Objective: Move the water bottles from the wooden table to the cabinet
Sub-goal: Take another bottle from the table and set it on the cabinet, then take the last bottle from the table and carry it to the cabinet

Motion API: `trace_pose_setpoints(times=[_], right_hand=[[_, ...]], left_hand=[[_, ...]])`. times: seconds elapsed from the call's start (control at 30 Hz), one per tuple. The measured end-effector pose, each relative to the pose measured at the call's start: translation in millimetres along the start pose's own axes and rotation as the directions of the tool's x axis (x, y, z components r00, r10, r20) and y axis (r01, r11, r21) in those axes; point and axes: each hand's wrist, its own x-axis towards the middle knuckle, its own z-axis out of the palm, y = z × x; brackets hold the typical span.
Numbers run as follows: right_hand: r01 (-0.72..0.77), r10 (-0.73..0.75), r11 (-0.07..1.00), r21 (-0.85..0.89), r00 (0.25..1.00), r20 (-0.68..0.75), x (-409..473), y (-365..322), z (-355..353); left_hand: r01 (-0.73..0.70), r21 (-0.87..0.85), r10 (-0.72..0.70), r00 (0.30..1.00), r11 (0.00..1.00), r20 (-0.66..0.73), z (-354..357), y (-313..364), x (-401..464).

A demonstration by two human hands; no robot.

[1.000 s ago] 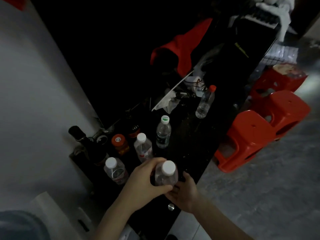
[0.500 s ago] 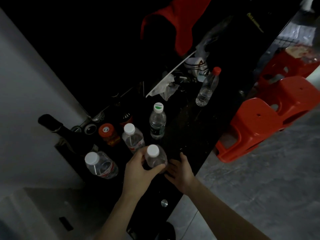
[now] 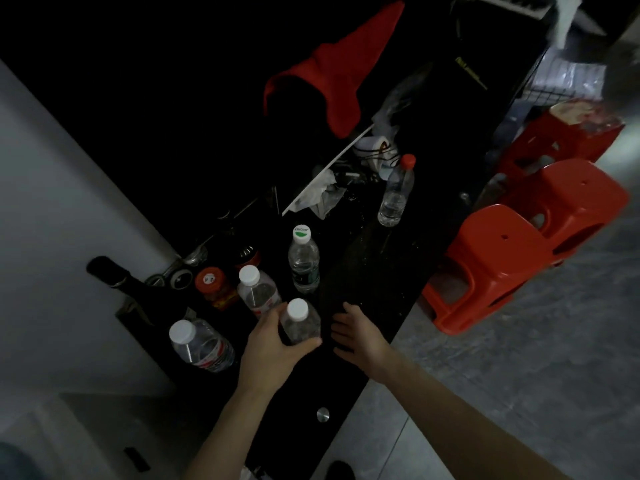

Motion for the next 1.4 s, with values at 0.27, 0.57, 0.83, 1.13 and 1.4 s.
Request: trace_pose_setpoints(times=[0.27,0.57,0.83,1.13,1.4], right_hand=[[0.197,-0.19,0.863,-0.464,0.98,0.064,-58.5,-52.1,2.7],[0.356,-0.494,0.215,-0.909,0.843,0.213,-149.8,-85.5,-3.5],[0.174,-0.67,0.136,-0.975,0.742,0.039,-245.8,-37.3,-46.7],[-0.195,-0.725,0.404,-0.894,0.528,-0.442,-339.9,72.6,-86.8],[-0.273,-0.513,0.774,-0.572,0.258,-0.818,-438.0,213.9,-102.8]], left_hand=[[-0.037,0.11,0.051,0.99,0.993,-0.129,-57.4,21.5,-40.3],[-0.27,0.438,0.292,0.956,0.858,0.017,-106.2,125.6,-65.1],[-0.534,0.589,0.461,0.84,0.607,0.286,-85.5,220.6,-83.1],[-0.897,0.316,0.614,0.442,0.31,0.654,6.0,260.1,-137.5],[-0.992,-0.051,0.563,0.024,0.119,0.826,87.9,282.7,-249.1]])
